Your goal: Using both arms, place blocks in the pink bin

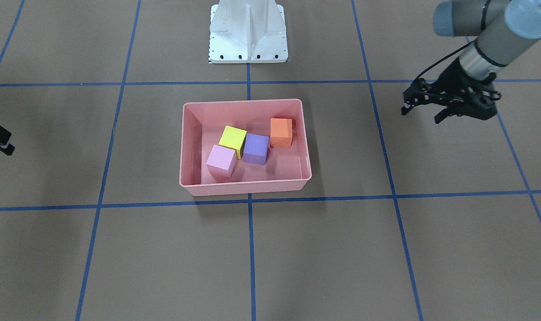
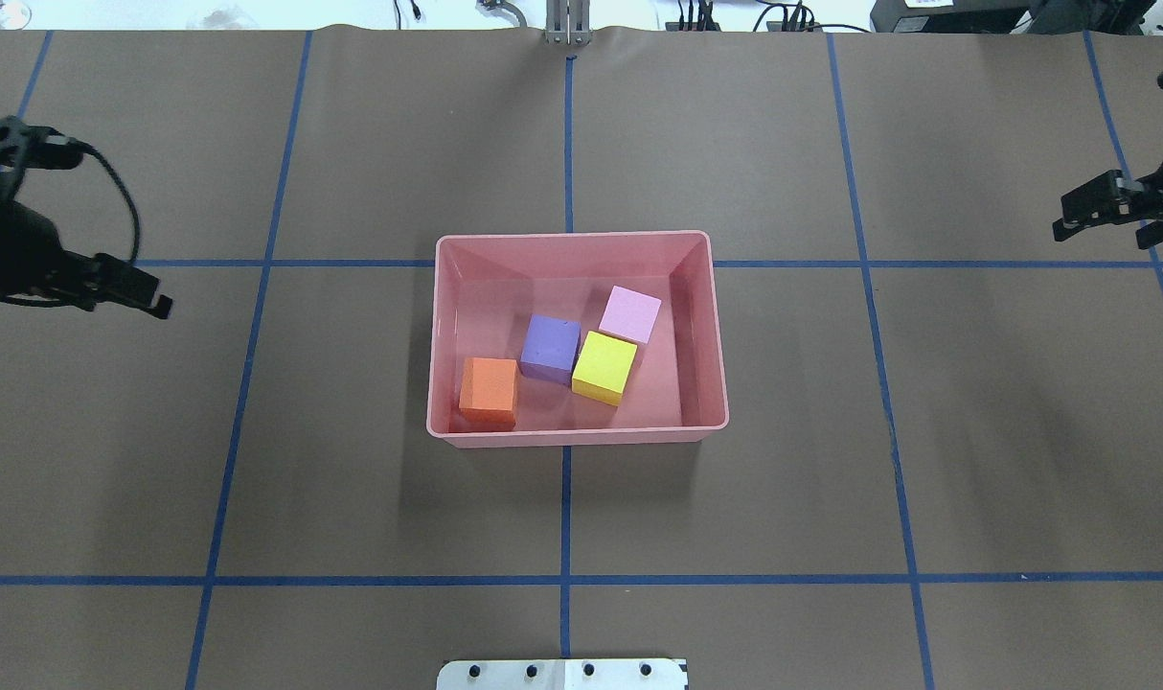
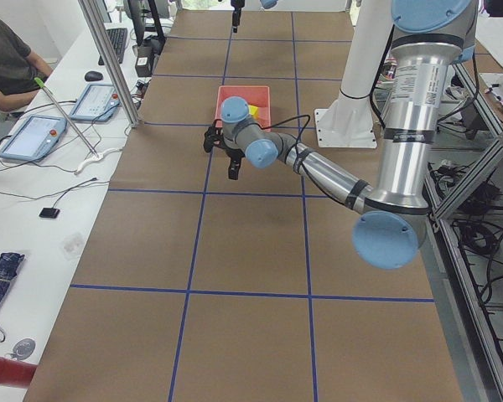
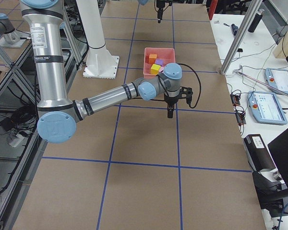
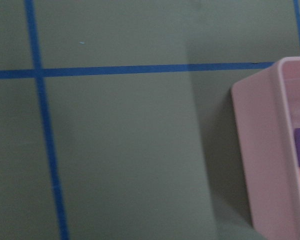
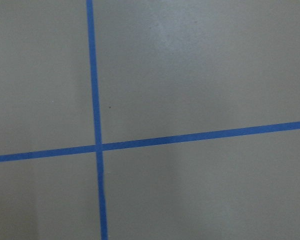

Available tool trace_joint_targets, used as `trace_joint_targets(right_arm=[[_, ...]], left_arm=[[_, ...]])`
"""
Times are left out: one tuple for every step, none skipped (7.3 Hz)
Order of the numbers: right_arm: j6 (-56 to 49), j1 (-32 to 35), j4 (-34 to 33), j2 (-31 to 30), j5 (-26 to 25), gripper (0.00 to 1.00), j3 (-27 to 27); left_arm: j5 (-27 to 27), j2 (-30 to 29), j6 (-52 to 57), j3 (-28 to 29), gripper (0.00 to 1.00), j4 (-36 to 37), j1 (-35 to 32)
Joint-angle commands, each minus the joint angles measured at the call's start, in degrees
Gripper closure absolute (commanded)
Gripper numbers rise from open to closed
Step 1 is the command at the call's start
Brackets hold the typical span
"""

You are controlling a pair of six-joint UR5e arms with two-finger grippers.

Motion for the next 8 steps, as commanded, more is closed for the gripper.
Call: trace_joint_targets(right_arm=[[-15.7,8.8,0.1,-7.9,2.4,0.0,0.3],[-23.9,11.4,-0.1,-10.2,2.5,0.0,-0.5],[-27.9,13.7,-0.1,-11.0,3.0,0.0,-2.4],[-29.2,13.9,-0.1,-11.5,3.5,0.0,-2.7],[-29.4,13.9,-0.1,-12.5,3.5,0.0,-2.9],[-29.3,13.9,-0.1,-12.9,3.6,0.0,-3.5],[-29.2,13.9,-0.1,-12.9,4.3,0.0,-3.7],[-28.6,13.9,-0.5,-12.2,6.1,0.0,-3.7]], left_arm=[[-0.6,7.6,21.0,4.4,0.0,0.0,-13.0],[-0.7,7.5,29.7,10.4,0.0,0.2,-18.2],[-0.7,7.2,30.5,14.1,0.0,1.4,-21.9],[-0.9,6.7,30.6,15.2,0.0,3.6,-24.2],[-1.1,6.5,30.6,14.8,0.0,6.3,-24.2],[-1.1,4.6,30.6,14.2,0.0,11.4,-24.4],[-1.1,3.1,30.6,14.0,0.0,15.6,-24.4],[-1.1,2.9,30.6,14.0,0.0,17.3,-24.5]])
